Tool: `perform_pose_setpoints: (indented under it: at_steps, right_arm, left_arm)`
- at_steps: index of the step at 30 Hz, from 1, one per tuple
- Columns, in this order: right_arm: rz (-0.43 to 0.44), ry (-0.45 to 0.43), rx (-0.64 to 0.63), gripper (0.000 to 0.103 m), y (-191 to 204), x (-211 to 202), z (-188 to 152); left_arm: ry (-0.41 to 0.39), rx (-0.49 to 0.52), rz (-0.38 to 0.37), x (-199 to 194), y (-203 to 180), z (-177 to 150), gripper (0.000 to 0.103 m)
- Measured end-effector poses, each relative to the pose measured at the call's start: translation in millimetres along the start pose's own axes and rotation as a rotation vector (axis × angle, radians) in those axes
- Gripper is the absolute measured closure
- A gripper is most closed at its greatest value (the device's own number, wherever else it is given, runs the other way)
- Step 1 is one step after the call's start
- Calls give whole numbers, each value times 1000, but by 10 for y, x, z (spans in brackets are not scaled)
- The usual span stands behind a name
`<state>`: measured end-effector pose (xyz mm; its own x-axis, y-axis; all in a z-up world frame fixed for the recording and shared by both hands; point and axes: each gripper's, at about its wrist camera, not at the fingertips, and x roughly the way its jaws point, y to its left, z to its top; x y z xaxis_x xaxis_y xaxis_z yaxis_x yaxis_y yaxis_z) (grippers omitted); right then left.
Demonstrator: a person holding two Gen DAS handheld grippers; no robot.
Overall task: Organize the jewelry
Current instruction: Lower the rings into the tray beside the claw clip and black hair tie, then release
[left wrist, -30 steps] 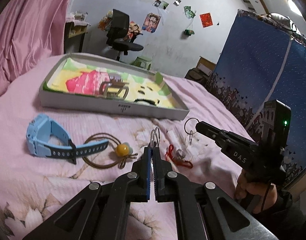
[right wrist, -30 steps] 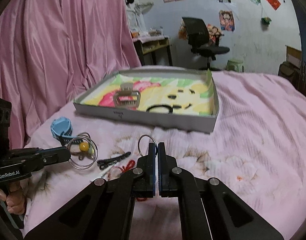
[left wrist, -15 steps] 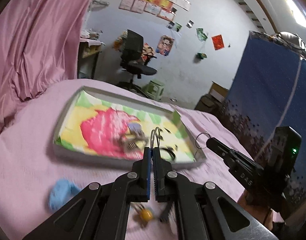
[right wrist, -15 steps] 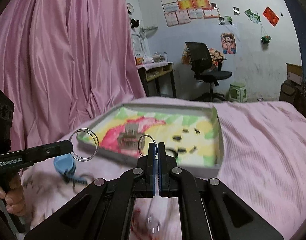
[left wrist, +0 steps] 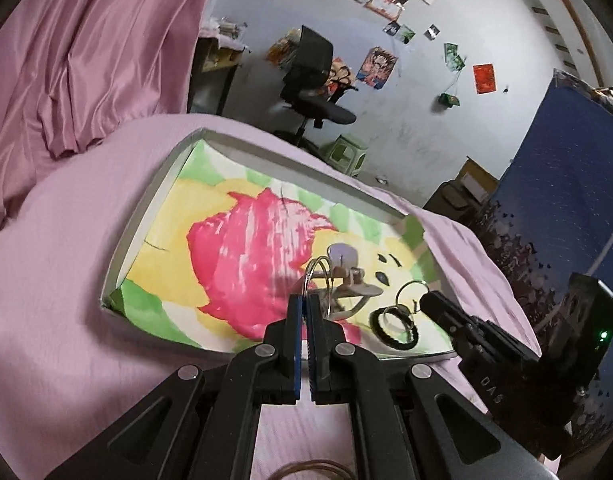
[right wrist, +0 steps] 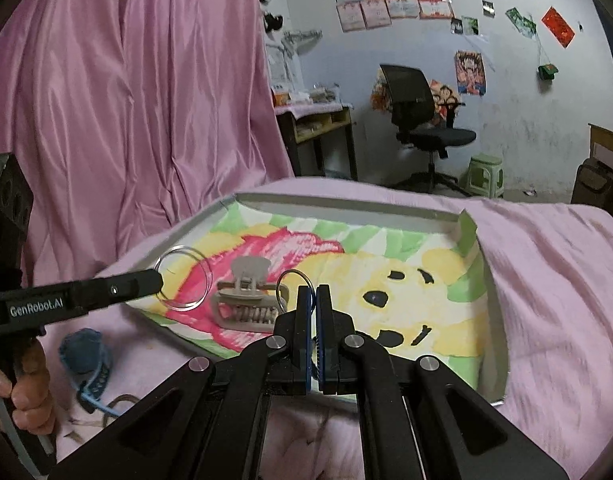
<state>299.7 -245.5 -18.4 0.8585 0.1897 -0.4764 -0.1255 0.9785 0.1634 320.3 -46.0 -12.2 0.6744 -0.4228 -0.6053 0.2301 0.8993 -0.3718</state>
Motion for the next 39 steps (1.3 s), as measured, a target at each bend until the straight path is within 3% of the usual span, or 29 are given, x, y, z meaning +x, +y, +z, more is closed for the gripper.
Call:
perform_pose_setpoints:
  at_steps: [8, 19, 21, 23, 25, 30, 33, 37, 39]
  right_arm:
    - [-27, 132, 21, 101, -63, 239, -105]
    - [-17, 176, 51, 100, -130, 262, -160]
    - [-19, 173, 52, 100, -135, 251, -164]
    - [-18, 170, 56, 100, -149, 235, -165]
    - [-21, 164, 59, 100, -161, 206, -164]
    - [-32, 142, 57, 95, -163, 90, -166]
    - [-36, 105, 48, 76, -151, -51, -169]
    - [-43, 51, 26, 71, -112, -266, -159]
    - [-44, 15, 19, 59, -87, -408, -174]
  left_arm:
    - [73, -3, 40, 110, 32, -15, 100]
    - [48, 42, 67, 18, -8, -67, 96]
    - [36, 51, 64, -13, -18, -78, 89]
    - [11, 61, 60, -69, -36, -94, 67]
    - [-21, 64, 64, -136, -51, -108, 51]
    - [-58, 67, 84, -270, -55, -157, 49]
    - [-105, 82, 105, -408, -95, -214, 34]
    - [-168, 118, 134, -605, -171, -301, 21]
    - [-198, 143, 153, -713, -216, -359, 15]
